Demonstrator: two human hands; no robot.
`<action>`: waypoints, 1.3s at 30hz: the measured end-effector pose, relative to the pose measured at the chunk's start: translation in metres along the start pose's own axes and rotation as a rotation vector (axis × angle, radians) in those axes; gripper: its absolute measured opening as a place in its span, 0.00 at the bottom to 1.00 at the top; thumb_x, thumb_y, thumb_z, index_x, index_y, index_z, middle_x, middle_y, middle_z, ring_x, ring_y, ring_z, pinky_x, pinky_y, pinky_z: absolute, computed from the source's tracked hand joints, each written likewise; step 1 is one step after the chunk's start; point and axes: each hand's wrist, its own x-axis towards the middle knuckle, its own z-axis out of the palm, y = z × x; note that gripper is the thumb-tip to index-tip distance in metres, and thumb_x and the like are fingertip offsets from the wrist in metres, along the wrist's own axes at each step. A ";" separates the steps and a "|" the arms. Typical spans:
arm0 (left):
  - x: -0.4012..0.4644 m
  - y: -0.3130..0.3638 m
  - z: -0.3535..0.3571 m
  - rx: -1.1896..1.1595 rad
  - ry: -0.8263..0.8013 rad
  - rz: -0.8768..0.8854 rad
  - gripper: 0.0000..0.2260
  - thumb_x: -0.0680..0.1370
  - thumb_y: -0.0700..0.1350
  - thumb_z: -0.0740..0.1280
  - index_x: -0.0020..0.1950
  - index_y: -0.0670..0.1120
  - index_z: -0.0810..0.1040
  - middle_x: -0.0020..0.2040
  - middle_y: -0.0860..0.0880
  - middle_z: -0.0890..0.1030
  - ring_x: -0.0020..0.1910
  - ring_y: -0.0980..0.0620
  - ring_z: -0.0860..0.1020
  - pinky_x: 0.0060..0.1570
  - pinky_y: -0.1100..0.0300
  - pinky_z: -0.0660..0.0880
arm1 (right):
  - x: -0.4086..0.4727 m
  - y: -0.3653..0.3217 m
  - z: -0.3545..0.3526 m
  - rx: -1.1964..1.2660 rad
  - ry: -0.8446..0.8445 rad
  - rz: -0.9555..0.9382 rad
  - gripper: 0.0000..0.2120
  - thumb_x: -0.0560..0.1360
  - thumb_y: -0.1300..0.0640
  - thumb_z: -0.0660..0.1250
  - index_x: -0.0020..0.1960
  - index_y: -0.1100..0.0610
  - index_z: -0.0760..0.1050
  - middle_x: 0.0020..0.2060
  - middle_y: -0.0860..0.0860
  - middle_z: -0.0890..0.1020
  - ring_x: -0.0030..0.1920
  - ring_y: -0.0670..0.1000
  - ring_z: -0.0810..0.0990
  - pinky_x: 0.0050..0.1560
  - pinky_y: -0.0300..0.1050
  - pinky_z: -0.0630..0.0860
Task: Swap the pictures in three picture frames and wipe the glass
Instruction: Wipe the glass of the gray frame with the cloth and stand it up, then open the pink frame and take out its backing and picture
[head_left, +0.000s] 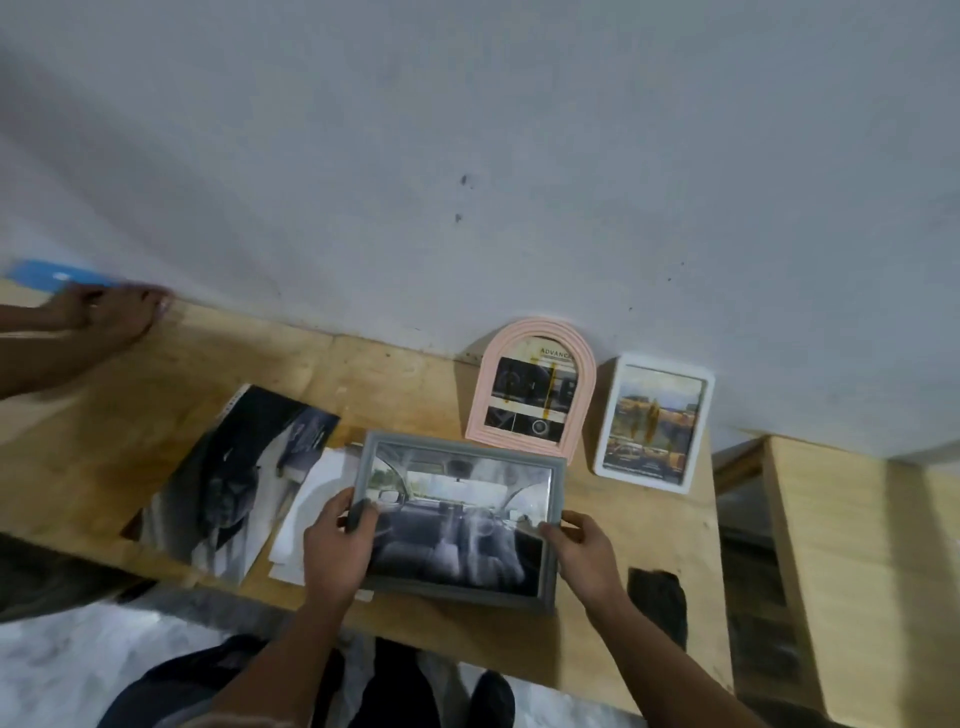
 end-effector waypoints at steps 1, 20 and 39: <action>0.010 0.007 -0.012 0.002 0.027 0.016 0.14 0.82 0.48 0.70 0.66 0.47 0.79 0.53 0.50 0.80 0.53 0.47 0.78 0.53 0.54 0.72 | 0.001 -0.012 0.012 0.012 -0.031 -0.027 0.21 0.79 0.52 0.72 0.70 0.55 0.73 0.60 0.53 0.82 0.55 0.51 0.83 0.47 0.46 0.84; 0.275 0.099 -0.053 -0.015 -0.094 0.110 0.17 0.80 0.52 0.70 0.66 0.48 0.79 0.55 0.46 0.83 0.54 0.45 0.82 0.49 0.54 0.76 | 0.114 -0.188 0.172 -0.010 0.069 -0.196 0.15 0.79 0.53 0.73 0.64 0.53 0.77 0.57 0.49 0.83 0.59 0.54 0.82 0.63 0.57 0.79; 0.224 0.104 0.013 0.104 0.047 0.316 0.29 0.79 0.52 0.70 0.79 0.57 0.63 0.78 0.49 0.63 0.75 0.42 0.67 0.67 0.41 0.74 | 0.104 -0.156 0.147 -0.089 0.161 -0.288 0.25 0.80 0.53 0.70 0.76 0.50 0.70 0.68 0.46 0.79 0.63 0.48 0.80 0.60 0.47 0.82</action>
